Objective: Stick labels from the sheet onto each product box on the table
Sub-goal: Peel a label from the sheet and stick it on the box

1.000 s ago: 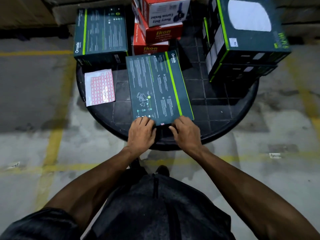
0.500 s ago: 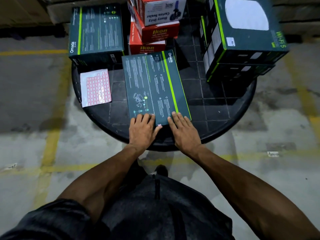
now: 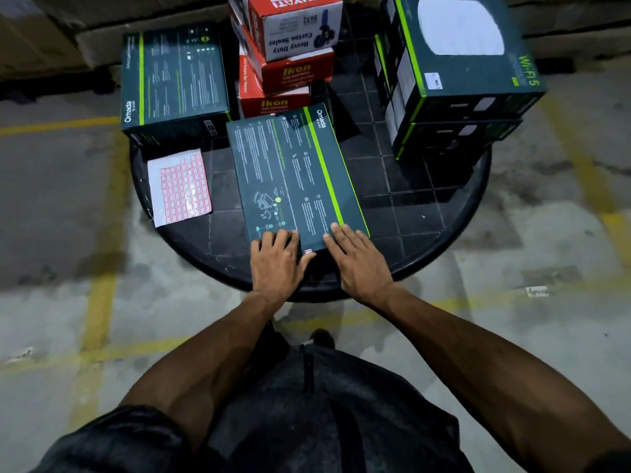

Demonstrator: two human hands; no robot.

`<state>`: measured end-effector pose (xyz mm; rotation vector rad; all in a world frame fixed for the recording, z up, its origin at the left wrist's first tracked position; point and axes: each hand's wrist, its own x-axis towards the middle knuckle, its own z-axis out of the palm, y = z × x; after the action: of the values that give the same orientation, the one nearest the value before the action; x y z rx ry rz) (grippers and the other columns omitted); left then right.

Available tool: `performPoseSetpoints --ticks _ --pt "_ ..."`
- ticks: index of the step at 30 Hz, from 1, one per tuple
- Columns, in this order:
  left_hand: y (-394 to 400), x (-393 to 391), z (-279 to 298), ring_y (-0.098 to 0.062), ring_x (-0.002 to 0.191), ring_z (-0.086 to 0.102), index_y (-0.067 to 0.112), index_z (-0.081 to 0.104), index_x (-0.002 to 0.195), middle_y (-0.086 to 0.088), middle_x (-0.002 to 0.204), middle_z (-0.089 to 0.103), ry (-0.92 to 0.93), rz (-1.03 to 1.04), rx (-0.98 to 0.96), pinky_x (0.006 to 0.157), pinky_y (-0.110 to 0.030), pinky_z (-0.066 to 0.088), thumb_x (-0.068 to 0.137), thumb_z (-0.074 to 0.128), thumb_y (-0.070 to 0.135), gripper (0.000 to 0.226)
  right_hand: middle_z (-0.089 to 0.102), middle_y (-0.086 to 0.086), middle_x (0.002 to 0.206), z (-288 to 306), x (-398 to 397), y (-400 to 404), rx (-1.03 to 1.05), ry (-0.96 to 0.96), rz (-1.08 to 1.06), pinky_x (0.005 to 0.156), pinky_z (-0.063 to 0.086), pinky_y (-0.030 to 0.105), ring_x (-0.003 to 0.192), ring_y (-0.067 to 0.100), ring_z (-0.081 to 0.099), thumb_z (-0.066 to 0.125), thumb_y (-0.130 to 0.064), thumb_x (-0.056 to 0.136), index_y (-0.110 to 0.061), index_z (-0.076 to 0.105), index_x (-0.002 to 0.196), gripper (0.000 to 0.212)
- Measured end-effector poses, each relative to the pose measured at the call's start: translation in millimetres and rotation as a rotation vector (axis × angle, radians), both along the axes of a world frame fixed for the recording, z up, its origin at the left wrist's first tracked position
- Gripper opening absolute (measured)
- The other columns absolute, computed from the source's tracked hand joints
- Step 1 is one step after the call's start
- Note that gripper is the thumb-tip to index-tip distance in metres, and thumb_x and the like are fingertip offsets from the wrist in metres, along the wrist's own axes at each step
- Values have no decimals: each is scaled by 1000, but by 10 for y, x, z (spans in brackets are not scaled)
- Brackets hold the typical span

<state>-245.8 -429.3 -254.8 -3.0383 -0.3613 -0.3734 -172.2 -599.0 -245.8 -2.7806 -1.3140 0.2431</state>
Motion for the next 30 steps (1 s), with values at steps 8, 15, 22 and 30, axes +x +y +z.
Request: performPoseSetpoints --ticks 8,15,22,30 --pt "-19 -10 -8 -26 82 45 13 67 111 -3 95 59 28 5 17 69 -37 33 89 47 56 52 23 13 160 23 12 0 -1 55 -20 119 14 40 147 29 23 54 -12 83 -11 31 152 72" --pt "41 -49 69 -29 87 51 13 64 118 -5 103 61 113 -32 -95 70 -38 42 79 73 49 54 12 9 163 41 33 -14 -15 80 -12 120 8 38 150 26 12 53 -13 87 -15 21 154 75" --pt "108 22 197 -26 147 13 15 26 152 -8 159 22 254 221 -457 117 -44 11 93 39 64 78 27 13 158 66 54 -30 66 98 -8 117 23 43 144 32 28 59 -9 82 -11 38 148 70" --pt "44 68 168 -23 148 -17 14 -4 155 -3 163 -13 410 305 -499 120 -46 -8 86 36 75 100 40 18 150 35 71 -30 100 102 -11 110 36 47 135 37 43 65 -7 73 -8 49 140 69"
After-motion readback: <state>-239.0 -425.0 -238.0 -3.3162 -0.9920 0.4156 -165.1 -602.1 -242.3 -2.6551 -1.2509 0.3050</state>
